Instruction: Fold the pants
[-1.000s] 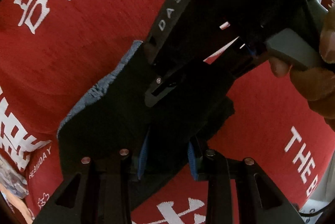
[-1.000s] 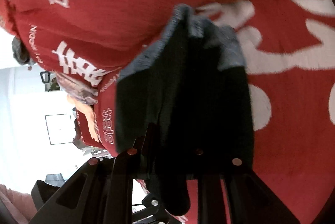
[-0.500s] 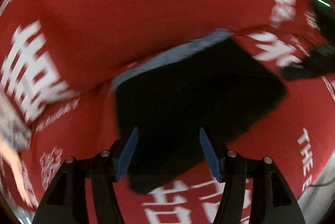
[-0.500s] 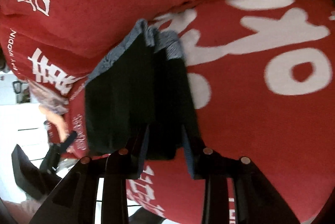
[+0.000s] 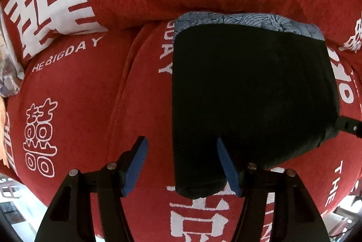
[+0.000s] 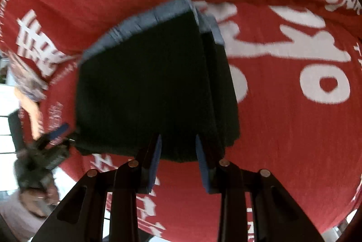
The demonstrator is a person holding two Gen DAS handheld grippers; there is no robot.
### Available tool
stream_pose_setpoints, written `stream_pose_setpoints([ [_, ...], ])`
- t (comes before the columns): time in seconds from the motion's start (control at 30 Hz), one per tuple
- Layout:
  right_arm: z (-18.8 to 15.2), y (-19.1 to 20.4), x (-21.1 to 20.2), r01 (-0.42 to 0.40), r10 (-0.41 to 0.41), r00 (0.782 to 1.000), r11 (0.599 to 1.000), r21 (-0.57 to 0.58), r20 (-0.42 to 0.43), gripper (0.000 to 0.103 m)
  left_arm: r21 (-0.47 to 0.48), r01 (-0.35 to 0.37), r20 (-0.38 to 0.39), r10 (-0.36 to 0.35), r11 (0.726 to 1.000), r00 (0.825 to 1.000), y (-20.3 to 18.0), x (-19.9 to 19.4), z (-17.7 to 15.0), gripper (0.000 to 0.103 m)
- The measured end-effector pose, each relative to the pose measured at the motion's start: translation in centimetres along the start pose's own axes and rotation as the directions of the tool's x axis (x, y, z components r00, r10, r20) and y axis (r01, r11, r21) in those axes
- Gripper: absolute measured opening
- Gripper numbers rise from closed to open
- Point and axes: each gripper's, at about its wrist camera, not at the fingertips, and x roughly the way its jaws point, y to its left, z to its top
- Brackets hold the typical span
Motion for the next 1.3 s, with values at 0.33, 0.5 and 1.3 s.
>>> stream_pose_setpoints([
  [0.33,-0.6,0.0,0.2,0.034,-0.034,0.999,0.999,0.010,-0.005,0.035,-0.052,0.006,-0.034,-0.008,0.999,0.999,1.0,0.2,0.1,0.083],
  [0.5,-0.9,0.0,0.2,0.036,-0.036,0.999,0.999,0.029,-0.012,0.038,-0.050,-0.002,-0.042,0.000,0.999,0.999,0.8,0.0,0.1,0.083],
  [1.3,-0.6,-0.6,-1.2,0.042,-0.042,0.999,0.999,0.032,-0.010,0.051,-0.039,-0.025,-0.065,0.022,0.999,0.998,1.1,0.2,0.5,0.101],
])
